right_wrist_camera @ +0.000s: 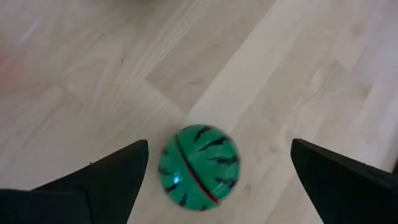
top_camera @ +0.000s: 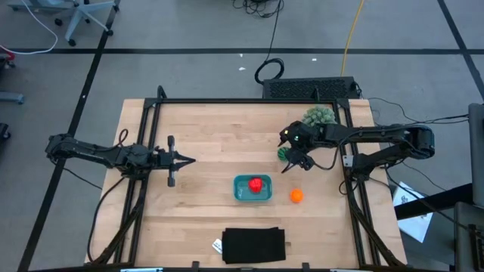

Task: Pick and placing Produce into tupperware
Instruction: Put the green watermelon into the blue bin

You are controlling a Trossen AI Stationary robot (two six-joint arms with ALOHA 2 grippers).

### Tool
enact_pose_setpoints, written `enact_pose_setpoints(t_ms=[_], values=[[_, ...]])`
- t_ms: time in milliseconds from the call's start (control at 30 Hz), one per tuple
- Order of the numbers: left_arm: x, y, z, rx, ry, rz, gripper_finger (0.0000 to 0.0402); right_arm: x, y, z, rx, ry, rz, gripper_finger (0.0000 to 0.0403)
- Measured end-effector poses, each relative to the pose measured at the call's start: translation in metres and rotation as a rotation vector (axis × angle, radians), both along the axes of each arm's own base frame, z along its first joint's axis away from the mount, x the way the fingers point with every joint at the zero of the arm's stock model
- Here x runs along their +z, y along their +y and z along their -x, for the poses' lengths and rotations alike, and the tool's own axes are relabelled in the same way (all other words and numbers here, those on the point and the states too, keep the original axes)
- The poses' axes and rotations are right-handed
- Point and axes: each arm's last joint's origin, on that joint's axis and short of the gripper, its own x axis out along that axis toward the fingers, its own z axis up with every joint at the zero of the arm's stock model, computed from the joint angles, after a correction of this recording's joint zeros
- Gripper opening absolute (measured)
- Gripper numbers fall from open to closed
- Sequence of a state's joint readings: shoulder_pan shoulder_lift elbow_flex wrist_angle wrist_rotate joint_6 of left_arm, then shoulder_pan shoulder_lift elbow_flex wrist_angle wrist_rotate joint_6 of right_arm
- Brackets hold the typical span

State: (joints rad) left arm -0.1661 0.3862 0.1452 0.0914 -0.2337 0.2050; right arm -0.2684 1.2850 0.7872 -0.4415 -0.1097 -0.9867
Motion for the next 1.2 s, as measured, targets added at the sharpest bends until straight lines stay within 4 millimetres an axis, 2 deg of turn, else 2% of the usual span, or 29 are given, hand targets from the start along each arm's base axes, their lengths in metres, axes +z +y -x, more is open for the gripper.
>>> enact_pose_setpoints(t_ms=[600, 1200], values=[[-0.001, 0.000, 0.000, 0.001, 0.008, 0.004, 0.0015, -0.011, -0.010, -0.002, -0.103, 0.015, -0.109, 0.0387], [-0.001, 0.000, 0.000, -0.003, 0.013, 0.016, 0.0015, -0.036, -0.018, -0.010, -0.125, 0.090, -0.155, 0.0387]])
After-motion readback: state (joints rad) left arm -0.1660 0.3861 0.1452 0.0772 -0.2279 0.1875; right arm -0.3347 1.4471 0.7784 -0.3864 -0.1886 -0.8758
